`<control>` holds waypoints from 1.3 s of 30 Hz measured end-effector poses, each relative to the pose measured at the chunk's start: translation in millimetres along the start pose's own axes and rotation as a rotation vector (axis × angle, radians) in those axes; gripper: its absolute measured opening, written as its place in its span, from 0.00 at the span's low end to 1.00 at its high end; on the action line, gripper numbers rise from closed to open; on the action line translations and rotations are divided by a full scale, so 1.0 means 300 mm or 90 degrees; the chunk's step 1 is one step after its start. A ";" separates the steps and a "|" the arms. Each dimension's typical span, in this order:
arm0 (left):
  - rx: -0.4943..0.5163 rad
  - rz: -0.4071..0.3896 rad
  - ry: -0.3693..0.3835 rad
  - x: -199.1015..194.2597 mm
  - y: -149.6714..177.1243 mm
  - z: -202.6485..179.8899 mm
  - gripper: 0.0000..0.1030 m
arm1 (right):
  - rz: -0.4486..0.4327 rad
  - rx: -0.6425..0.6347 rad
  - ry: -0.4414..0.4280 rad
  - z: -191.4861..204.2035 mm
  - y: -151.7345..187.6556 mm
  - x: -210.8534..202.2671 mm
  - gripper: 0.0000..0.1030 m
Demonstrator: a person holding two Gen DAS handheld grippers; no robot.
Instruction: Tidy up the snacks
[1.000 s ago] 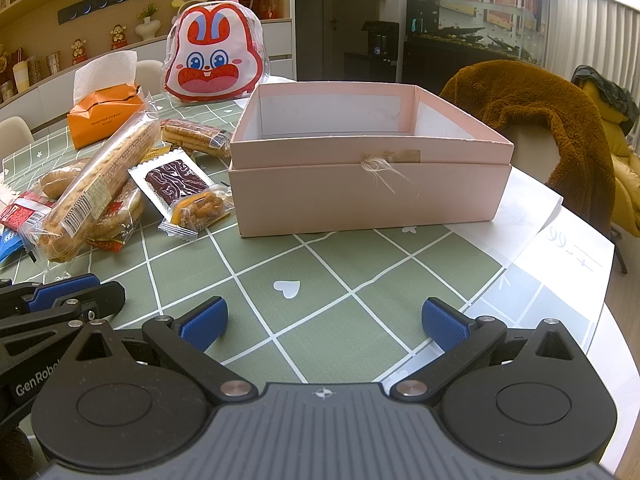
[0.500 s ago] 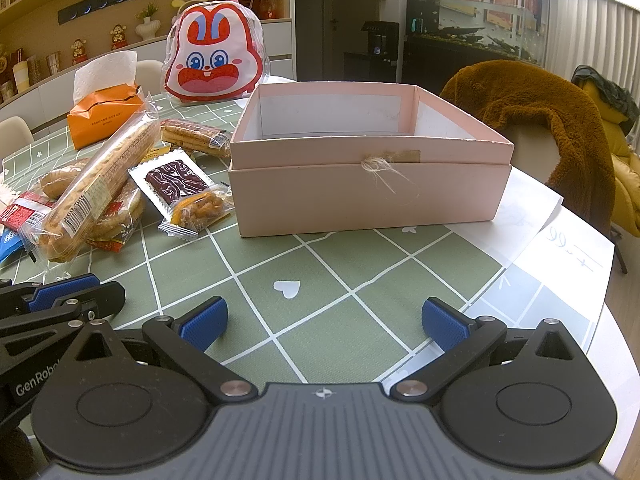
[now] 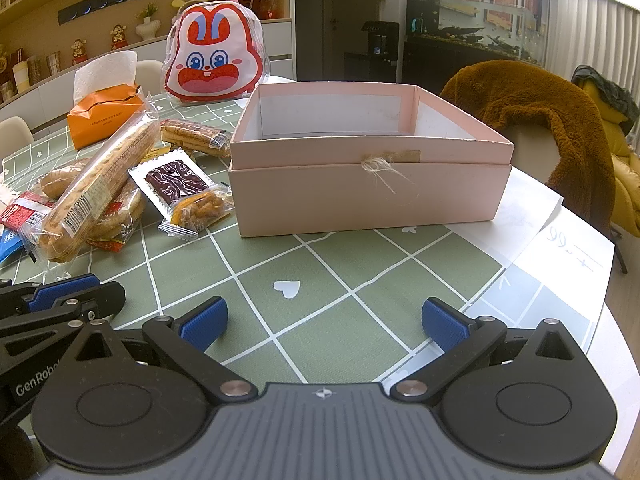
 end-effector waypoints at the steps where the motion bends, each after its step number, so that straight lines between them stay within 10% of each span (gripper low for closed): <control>1: 0.000 0.000 0.000 0.000 0.000 0.000 0.21 | 0.000 0.000 0.000 0.000 0.000 0.000 1.00; 14: -0.012 0.023 0.010 0.000 -0.014 0.018 0.21 | 0.104 -0.033 -0.019 -0.007 -0.043 0.013 1.00; 26: -0.193 0.059 0.052 -0.092 -0.241 0.293 0.20 | 0.104 -0.092 -0.112 0.135 -0.157 -0.043 0.90; 35: -0.108 0.111 0.057 0.105 -0.327 0.267 0.22 | 0.108 -0.103 -0.098 0.153 -0.172 -0.048 0.90; 39: -0.081 0.124 0.010 0.147 -0.309 0.259 0.41 | 0.115 -0.101 -0.094 0.125 -0.164 -0.043 0.90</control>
Point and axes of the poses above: each gripper's, at about its wrist camera, not at the fingertips, and x roughly the way its jaws point, z to its left, y to its underside, the point moved 3 cm from there along x, roughly the way its jaws point, and after that the axes turned 9 degrees about x, right-handed, at the moved point
